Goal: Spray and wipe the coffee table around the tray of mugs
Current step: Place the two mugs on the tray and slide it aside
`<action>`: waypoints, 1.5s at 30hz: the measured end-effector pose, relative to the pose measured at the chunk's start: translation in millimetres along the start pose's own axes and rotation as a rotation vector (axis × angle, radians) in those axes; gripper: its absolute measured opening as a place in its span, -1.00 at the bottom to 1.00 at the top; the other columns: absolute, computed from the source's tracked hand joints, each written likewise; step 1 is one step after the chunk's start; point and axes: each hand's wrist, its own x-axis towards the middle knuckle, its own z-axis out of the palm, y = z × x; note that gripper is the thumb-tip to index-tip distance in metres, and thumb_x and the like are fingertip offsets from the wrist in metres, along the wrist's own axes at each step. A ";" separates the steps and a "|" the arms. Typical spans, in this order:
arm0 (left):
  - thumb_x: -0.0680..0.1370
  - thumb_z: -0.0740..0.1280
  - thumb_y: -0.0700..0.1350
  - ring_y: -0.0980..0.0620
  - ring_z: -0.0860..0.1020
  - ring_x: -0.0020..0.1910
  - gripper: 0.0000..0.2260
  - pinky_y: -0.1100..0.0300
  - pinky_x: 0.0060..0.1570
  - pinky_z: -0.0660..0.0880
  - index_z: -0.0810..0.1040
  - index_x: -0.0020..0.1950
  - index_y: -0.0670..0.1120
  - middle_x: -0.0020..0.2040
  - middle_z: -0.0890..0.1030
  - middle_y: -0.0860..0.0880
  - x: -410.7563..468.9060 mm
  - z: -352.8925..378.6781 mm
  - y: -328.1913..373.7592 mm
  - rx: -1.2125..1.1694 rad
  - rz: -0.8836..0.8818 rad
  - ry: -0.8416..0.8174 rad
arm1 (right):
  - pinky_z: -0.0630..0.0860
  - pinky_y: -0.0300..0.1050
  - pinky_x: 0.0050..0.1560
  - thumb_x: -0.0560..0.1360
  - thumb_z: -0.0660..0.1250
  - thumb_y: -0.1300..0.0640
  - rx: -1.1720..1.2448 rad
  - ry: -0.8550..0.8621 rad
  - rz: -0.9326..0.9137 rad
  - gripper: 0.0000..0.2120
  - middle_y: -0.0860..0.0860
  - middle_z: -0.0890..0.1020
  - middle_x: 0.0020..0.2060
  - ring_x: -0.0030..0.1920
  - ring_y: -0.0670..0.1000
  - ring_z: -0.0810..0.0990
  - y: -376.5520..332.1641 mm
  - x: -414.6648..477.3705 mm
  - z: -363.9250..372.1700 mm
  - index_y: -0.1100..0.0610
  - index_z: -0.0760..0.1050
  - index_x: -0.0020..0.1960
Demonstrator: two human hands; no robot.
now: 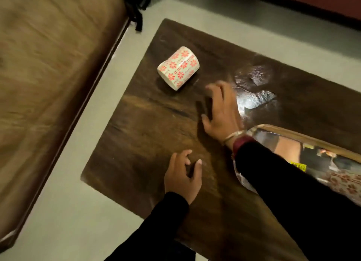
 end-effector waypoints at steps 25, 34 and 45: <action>0.55 0.47 -0.05 0.13 0.57 -0.06 -0.69 0.16 -0.21 0.56 0.56 0.26 -0.06 0.07 0.50 0.09 2.8 13.5 13.3 -0.122 0.160 -0.061 | 0.58 -0.10 0.22 0.24 0.74 -0.05 0.244 0.478 0.392 -0.19 -0.01 0.61 0.22 0.19 0.00 0.63 27.5 -86.2 -70.0 0.19 0.48 0.35; 0.53 0.48 -0.12 0.14 0.63 -0.11 -0.73 0.28 -0.25 0.56 0.65 0.22 -0.16 0.08 0.66 -0.02 -6.9 46.1 34.1 -0.052 0.277 -0.080 | 0.54 -0.20 0.20 0.21 0.74 0.08 0.374 0.528 0.534 -0.25 -0.06 0.62 0.17 0.18 -0.09 0.61 53.3 -167.5 -69.3 0.13 0.49 0.31; 0.52 0.51 -0.17 0.16 0.53 -0.28 -0.78 0.62 -0.24 0.38 0.69 0.13 -0.22 -0.07 0.67 -0.08 -2.3 69.8 71.0 -0.006 0.257 -0.035 | 0.48 -0.03 0.40 0.27 0.69 -0.21 0.336 0.495 0.622 -0.05 0.10 0.53 0.37 0.41 0.09 0.51 47.4 -219.8 -73.9 0.25 0.41 0.46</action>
